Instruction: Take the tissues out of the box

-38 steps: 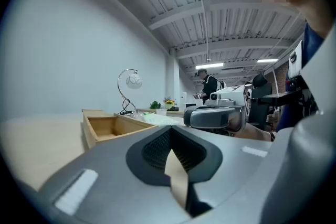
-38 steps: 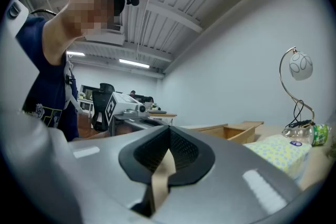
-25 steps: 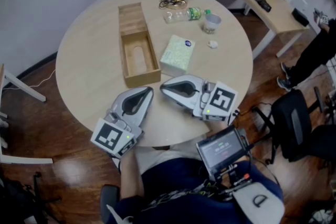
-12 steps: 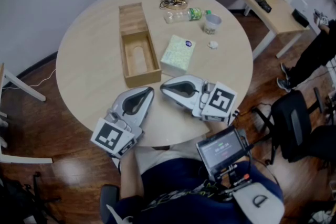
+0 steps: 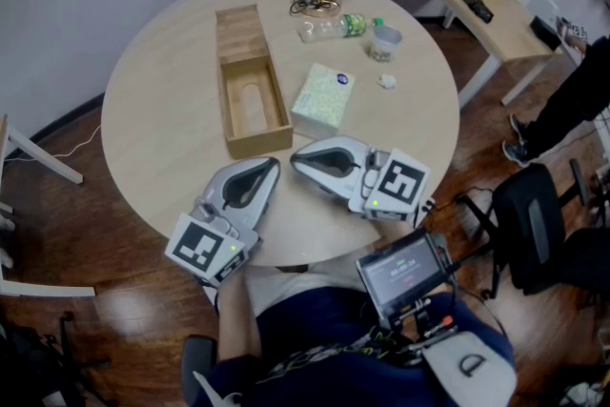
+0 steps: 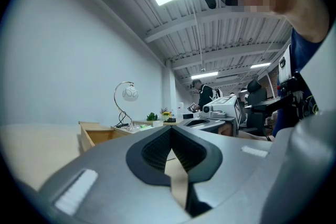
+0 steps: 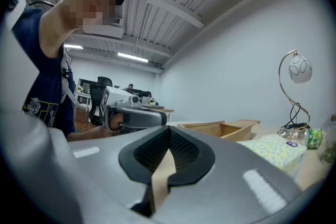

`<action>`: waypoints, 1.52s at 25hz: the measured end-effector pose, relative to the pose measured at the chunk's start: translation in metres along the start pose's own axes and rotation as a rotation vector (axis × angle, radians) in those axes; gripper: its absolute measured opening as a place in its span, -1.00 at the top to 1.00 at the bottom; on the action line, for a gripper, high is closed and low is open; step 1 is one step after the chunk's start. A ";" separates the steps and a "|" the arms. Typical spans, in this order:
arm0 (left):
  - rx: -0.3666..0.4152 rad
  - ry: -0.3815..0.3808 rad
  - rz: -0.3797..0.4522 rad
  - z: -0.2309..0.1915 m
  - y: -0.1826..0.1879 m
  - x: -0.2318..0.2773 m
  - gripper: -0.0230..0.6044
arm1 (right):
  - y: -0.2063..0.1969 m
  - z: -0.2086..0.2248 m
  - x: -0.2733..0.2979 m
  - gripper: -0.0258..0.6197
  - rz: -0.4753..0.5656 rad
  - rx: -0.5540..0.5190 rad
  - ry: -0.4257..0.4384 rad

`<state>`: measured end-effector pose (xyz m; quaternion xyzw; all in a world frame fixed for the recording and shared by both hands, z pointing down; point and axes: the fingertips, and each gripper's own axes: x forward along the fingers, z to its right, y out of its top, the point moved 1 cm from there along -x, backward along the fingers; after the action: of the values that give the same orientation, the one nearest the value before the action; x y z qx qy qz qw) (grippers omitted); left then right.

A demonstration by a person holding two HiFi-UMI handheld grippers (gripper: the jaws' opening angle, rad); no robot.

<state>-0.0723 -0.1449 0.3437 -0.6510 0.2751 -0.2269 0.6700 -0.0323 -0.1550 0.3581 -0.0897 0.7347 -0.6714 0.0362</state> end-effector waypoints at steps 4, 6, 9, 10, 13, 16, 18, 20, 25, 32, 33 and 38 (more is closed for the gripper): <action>0.004 0.000 -0.010 -0.001 -0.002 0.001 0.91 | 0.000 0.001 -0.001 0.92 0.005 -0.003 -0.004; -0.006 0.002 -0.012 0.000 -0.003 0.002 0.91 | 0.000 0.001 -0.001 0.92 0.004 -0.003 -0.005; -0.014 -0.001 -0.010 0.001 -0.003 0.002 0.91 | 0.001 0.000 -0.001 0.92 0.002 -0.001 -0.005; -0.014 -0.001 -0.010 0.001 -0.003 0.002 0.91 | 0.001 0.000 0.000 0.92 0.004 -0.001 -0.005; -0.009 -0.002 -0.015 0.000 -0.003 0.002 0.91 | 0.002 0.000 0.000 0.92 0.006 -0.002 -0.003; 0.003 0.002 -0.032 -0.001 -0.003 0.003 0.91 | 0.002 0.000 0.000 0.92 0.001 -0.003 -0.004; 0.009 0.003 -0.036 -0.002 -0.004 0.003 0.91 | 0.001 0.000 0.000 0.92 0.000 -0.003 -0.004; 0.012 0.009 -0.043 -0.002 -0.003 0.003 0.91 | 0.001 -0.001 0.000 0.92 0.001 -0.004 -0.002; 0.005 0.000 -0.030 -0.001 -0.005 0.002 0.91 | 0.000 -0.001 0.000 0.92 -0.005 0.003 0.002; -0.007 0.011 -0.019 -0.005 0.001 -0.003 0.91 | -0.002 -0.001 0.007 0.92 -0.037 0.015 0.000; -0.001 0.018 -0.019 -0.008 0.002 -0.004 0.91 | 0.000 0.000 0.011 0.92 -0.036 0.011 0.005; -0.014 0.002 -0.051 -0.005 -0.004 0.003 0.91 | -0.002 0.000 0.008 0.92 -0.052 0.007 -0.013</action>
<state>-0.0730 -0.1506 0.3472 -0.6623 0.2608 -0.2427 0.6591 -0.0399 -0.1570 0.3605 -0.1129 0.7294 -0.6743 0.0237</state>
